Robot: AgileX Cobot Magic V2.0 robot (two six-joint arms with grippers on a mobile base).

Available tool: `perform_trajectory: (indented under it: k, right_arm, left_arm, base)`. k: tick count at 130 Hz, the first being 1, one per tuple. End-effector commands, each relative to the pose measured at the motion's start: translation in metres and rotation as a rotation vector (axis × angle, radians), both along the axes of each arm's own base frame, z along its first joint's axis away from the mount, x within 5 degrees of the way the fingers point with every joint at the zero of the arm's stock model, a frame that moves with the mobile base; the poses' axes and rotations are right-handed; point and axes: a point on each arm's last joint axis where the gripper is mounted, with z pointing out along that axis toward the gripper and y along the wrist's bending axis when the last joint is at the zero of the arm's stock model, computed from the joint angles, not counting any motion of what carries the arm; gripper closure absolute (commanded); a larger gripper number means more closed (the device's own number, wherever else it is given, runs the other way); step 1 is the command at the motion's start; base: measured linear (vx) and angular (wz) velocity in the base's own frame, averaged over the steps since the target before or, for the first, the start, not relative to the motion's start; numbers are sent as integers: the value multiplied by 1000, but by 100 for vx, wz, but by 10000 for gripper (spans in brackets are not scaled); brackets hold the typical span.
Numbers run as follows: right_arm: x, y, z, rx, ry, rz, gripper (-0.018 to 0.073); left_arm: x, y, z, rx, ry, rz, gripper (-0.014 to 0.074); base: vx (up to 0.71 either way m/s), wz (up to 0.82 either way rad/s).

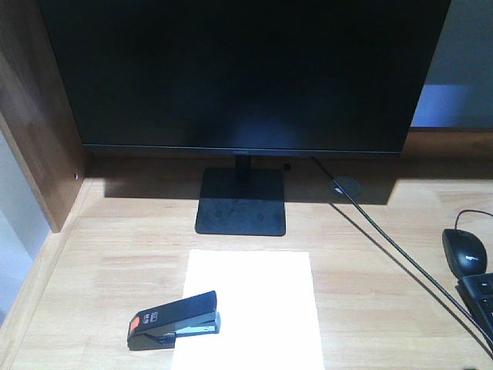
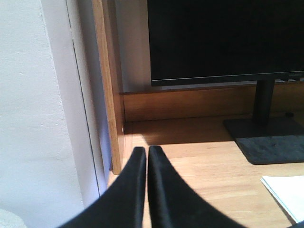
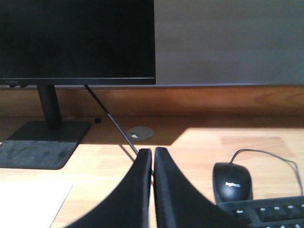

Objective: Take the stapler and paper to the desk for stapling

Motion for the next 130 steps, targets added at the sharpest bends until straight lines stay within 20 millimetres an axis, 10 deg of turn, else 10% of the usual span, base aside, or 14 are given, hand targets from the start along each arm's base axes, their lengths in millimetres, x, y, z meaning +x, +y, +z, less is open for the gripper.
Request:
perform_trajectory:
  k: [1,130]
  right_arm:
    - [-1,0,4,-40,-63,-9,565]
    - [-1,0,9,-59,-110,-8,565]
  left_arm:
    - [-1,1,4,-20,-76,11,603]
    - [-1,1,4,-20,-76,11,603]
  base:
    - [0,-1]
    - [0,0]
